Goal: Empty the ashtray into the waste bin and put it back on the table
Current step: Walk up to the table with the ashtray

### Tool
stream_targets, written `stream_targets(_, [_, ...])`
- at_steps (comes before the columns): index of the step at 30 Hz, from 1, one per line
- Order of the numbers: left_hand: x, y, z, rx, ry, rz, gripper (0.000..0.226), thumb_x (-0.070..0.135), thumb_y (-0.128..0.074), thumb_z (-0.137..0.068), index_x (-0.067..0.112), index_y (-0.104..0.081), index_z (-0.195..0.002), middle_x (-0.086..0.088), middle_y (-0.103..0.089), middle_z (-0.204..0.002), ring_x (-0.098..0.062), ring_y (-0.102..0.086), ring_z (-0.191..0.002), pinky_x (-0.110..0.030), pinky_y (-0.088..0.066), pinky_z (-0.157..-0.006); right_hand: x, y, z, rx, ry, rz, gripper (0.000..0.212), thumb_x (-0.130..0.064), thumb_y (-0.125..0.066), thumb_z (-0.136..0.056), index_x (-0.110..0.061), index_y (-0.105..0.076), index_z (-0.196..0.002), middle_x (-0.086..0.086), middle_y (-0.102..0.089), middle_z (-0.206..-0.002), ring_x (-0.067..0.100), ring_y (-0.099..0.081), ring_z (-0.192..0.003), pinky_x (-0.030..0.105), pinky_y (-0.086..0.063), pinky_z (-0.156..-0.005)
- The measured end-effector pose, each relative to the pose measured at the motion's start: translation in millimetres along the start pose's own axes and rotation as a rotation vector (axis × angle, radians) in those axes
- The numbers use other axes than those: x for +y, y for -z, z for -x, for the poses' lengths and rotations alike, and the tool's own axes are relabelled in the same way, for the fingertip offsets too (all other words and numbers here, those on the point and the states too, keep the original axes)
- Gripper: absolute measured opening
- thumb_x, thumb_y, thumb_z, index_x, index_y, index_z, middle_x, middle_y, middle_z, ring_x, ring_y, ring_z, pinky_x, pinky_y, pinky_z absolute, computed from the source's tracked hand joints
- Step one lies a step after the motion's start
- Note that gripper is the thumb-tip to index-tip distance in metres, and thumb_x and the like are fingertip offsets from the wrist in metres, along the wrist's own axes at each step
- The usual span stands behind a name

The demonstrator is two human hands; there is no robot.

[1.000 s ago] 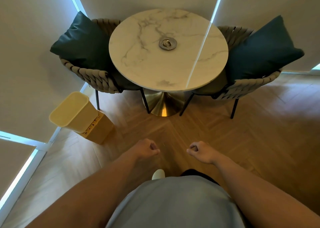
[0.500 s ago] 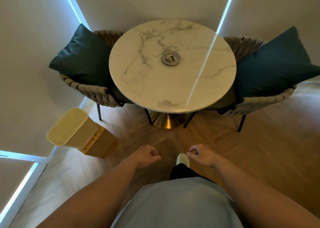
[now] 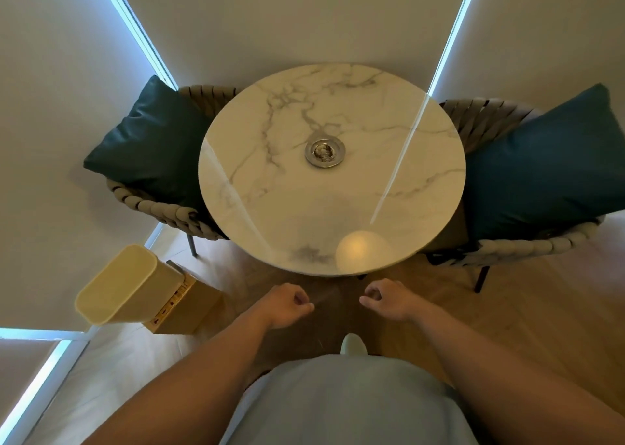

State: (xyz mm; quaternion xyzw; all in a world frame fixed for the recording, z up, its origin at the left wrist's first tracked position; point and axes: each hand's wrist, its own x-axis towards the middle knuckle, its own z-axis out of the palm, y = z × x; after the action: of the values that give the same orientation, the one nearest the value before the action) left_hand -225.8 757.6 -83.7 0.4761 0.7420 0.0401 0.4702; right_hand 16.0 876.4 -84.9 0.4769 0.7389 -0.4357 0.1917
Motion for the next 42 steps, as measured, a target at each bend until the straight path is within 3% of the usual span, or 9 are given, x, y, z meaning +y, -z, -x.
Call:
stream_targets(9, [32,25,-34,0.012,0.000,0.060,0.027,0.040,-0.064,-0.091,0.020,-0.068,-0.110,0.000,-0.066,-0.113,-0.015,-0.061,-0.104,-0.037,-0.051,-0.098,-1,49,-33,-0.027,0.052,0.034,0.047,-0.045,-0.054,-0.096,-0.012,-0.059,-0.128,0.010,-0.063,-0.126,0.022,-0.059,-0.109,0.030,-0.047,-0.089])
stream_targets(16, [32,60,-76,-0.022,-0.024,0.026,0.027,0.038,-0.066,-0.090,0.019,-0.069,-0.110,-0.003,-0.067,-0.115,-0.016,-0.061,-0.104,-0.031,-0.050,-0.092,-15,74,-67,-0.046,0.019,0.007,0.055,-0.050,-0.052,-0.096,-0.013,-0.054,-0.136,0.010,-0.062,-0.130,0.024,-0.060,-0.110,0.028,-0.045,-0.086])
stream_targets(30, [4,183,-185,-0.119,-0.125,-0.024,0.031,0.040,-0.068,-0.088,0.016,-0.070,-0.108,-0.002,-0.070,-0.110,-0.015,-0.064,-0.102,-0.029,-0.051,-0.090,-97,121,-145,0.070,-0.112,-0.079,0.048,-0.046,-0.053,-0.097,-0.011,-0.058,-0.130,0.010,-0.065,-0.122,0.024,-0.060,-0.111,0.025,-0.040,-0.085])
stream_targets(42, [17,212,-234,-0.061,-0.109,0.021,0.027,0.037,-0.071,-0.086,0.017,-0.070,-0.103,-0.003,-0.071,-0.107,-0.016,-0.065,-0.099,-0.026,-0.049,-0.086,-107,164,-185,0.090,-0.132,-0.068,0.048,-0.045,-0.056,-0.095,-0.012,-0.058,-0.129,0.009,-0.066,-0.120,0.024,-0.060,-0.112,0.025,-0.040,-0.085])
